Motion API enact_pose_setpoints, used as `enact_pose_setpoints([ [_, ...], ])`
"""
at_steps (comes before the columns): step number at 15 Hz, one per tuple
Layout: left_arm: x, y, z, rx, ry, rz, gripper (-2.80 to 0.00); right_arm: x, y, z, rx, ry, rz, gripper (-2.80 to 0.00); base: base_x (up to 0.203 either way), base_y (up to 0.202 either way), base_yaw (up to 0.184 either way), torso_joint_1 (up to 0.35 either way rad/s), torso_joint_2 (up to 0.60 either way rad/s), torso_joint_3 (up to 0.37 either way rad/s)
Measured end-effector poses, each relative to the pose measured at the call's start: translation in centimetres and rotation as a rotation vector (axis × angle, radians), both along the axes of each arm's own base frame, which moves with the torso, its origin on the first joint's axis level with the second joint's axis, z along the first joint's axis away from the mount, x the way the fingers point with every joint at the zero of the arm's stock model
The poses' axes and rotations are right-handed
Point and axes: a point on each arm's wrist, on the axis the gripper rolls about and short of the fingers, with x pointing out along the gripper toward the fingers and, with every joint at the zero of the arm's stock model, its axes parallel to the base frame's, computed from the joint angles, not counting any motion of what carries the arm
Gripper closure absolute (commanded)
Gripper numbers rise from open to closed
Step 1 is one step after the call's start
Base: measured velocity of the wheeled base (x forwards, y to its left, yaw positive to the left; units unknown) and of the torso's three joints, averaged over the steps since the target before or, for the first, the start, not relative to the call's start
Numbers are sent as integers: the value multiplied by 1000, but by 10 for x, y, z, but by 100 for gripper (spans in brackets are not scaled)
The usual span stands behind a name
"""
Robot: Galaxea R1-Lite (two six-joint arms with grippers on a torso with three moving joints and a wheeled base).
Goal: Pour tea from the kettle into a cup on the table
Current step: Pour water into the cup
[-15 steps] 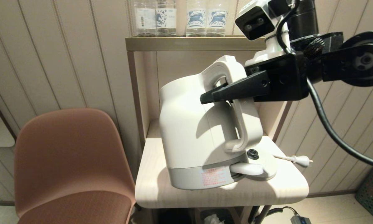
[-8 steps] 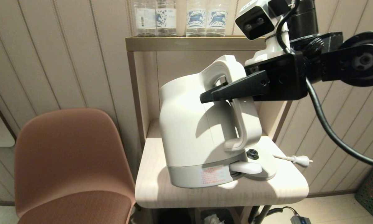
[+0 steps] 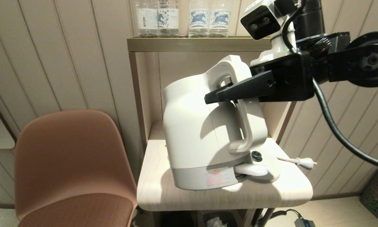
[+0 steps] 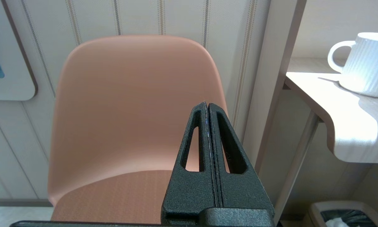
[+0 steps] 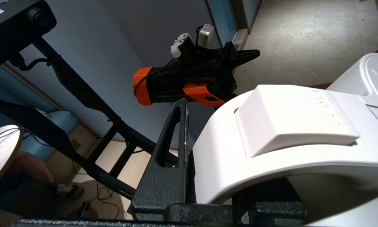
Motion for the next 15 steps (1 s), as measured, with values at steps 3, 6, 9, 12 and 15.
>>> enact_pose_setpoints([
  [3, 0, 0, 0, 0, 0, 0, 0, -1, 0, 1, 1, -2, 0, 0, 0, 0, 0, 0, 0, 0],
  [6, 0, 0, 0, 0, 0, 0, 0, -2, -1, 2, 3, -6, 1, 0, 0, 0, 0, 0, 0, 0],
  [9, 0, 0, 0, 0, 0, 0, 0, -3, -2, 3, 14, -26, 1, 0, 0, 0, 0, 0, 0, 0],
  [12, 0, 0, 0, 0, 0, 0, 0, -3, -1, 6, 48, -91, 2, 0, 0, 0, 0, 0, 0, 0],
  [15, 0, 0, 0, 0, 0, 0, 0, -3, -2, 0, 74, -139, 1, 0, 0, 0, 0, 0, 0, 0],
])
